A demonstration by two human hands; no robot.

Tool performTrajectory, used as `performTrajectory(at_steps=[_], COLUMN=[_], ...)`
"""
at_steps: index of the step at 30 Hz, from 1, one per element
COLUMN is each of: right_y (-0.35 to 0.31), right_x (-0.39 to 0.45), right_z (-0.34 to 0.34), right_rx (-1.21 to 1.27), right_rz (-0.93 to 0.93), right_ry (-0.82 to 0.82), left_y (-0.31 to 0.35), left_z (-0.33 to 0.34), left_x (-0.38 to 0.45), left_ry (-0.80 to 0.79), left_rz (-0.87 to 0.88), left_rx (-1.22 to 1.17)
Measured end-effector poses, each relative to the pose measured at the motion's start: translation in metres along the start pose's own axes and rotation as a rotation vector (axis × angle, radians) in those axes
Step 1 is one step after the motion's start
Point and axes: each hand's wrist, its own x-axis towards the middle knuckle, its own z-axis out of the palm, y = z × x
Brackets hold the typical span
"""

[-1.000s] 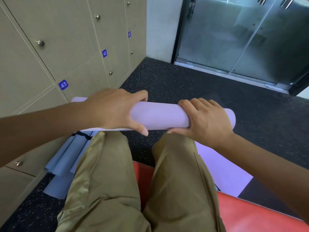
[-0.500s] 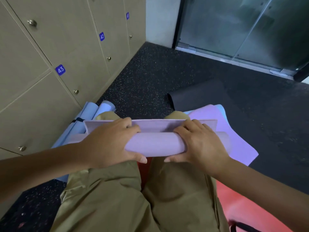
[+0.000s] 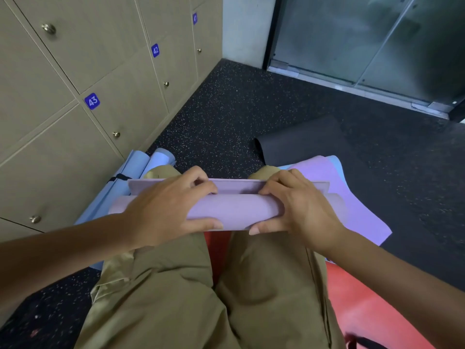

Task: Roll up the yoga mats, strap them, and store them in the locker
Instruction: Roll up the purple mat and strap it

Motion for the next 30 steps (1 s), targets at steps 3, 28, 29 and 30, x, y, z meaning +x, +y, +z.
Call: performTrajectory(at_steps=[3,28,29,30], right_y=[0.007,0.034,0.035,0.036], right_x=[0.009,0.04,0.044,0.047], right_z=[-0.005,0.008,0.007,0.007], right_rx=[0.075,-0.01,0.016,0.042], right_rz=[0.026,0.177,0.183,0.189], right_ry=[-0.04,0.066,0.049,0.037], left_y=[-0.001,-0.014,-0.008,-0.002], left_z=[0.006,0.014,0.02,0.026], left_x=[0.0,0.059,0.058,0.057], left_ry=[0.235,0.066,0.118,0.15], left_rz=[0.116,-0.062,-0.033,-0.012], left_rx=[0.077,-0.035,0.025,0.088])
